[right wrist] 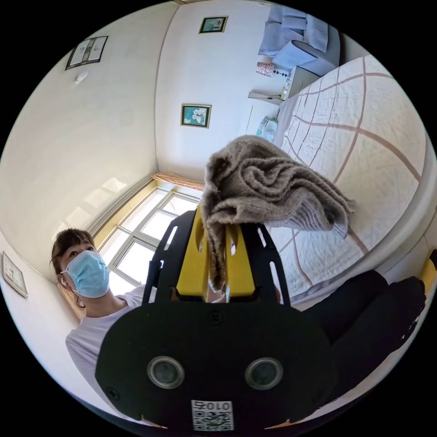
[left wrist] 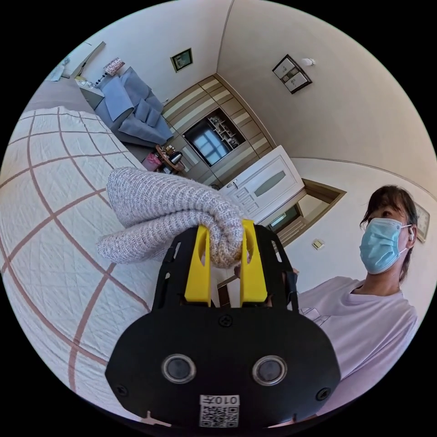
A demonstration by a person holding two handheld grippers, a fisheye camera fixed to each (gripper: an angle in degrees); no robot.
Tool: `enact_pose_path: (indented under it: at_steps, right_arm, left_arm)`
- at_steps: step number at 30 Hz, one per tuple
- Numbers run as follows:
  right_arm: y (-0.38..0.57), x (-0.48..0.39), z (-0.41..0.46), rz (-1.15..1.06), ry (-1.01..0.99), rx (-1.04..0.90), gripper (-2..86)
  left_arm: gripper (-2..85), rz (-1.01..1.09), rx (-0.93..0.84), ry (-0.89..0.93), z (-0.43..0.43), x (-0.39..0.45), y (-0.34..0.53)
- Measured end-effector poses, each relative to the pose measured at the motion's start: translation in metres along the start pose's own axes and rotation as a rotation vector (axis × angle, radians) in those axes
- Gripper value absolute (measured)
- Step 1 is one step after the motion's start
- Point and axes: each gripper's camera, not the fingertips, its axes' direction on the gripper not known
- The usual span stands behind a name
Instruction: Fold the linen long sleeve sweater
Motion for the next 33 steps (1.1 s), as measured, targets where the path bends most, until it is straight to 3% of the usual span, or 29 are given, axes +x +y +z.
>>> enact_pose_path:
  at_steps: [6, 8, 13, 15, 17, 19, 20, 23, 27, 33]
  right_arm:
    - [-0.074, -0.029, -0.025, -0.096, 0.122, 0.143, 6.3]
    - [-0.097, -0.063, -0.033, -0.248, 0.229, 0.241, 6.3]
    - [-0.105, -0.063, -0.017, -0.345, 0.458, 0.394, 6.5]
    - [-0.102, -0.025, -0.009, -0.273, 0.515, 0.445, 6.4]
    - [-0.094, 0.056, -0.004, 0.009, 0.529, 0.511, 6.3]
    - [-0.082, 0.105, 0.004, 0.198, 0.552, 0.514, 6.1]
    - [-0.069, 0.115, 0.008, 0.186, 0.485, 0.554, 6.1]
    - [-0.065, 0.102, 0.023, 0.153, 0.543, 0.535, 6.1]
    - [-0.067, 0.093, 0.032, 0.174, 0.449, 0.512, 6.1]
    - [-0.05, 0.079, 0.067, 0.197, 0.408, 0.489, 6.3]
  left_arm:
    - [13.1, 0.098, -0.131, 0.103, 0.09, -0.052, -0.175]
    - [12.8, 0.17, -0.174, 0.187, 0.123, -0.06, -0.235]
    - [11.4, 0.291, -0.277, 0.376, 0.207, -0.125, -0.352]
    - [10.7, 0.175, -0.349, 0.419, 0.241, -0.179, -0.367]
    - [10.1, -0.003, -0.442, 0.412, 0.283, -0.247, -0.367]
    - [9.7, -0.242, -0.55, 0.239, 0.326, -0.327, -0.348]
    - [9.7, -0.278, -0.592, 0.199, 0.334, -0.339, -0.343]
    - [9.7, -0.264, -0.547, 0.304, 0.337, -0.347, -0.346]
    - [10.2, -0.148, -0.604, 0.154, 0.32, -0.307, -0.365]
    - [10.9, -0.188, -0.576, 0.139, 0.301, -0.289, -0.362]
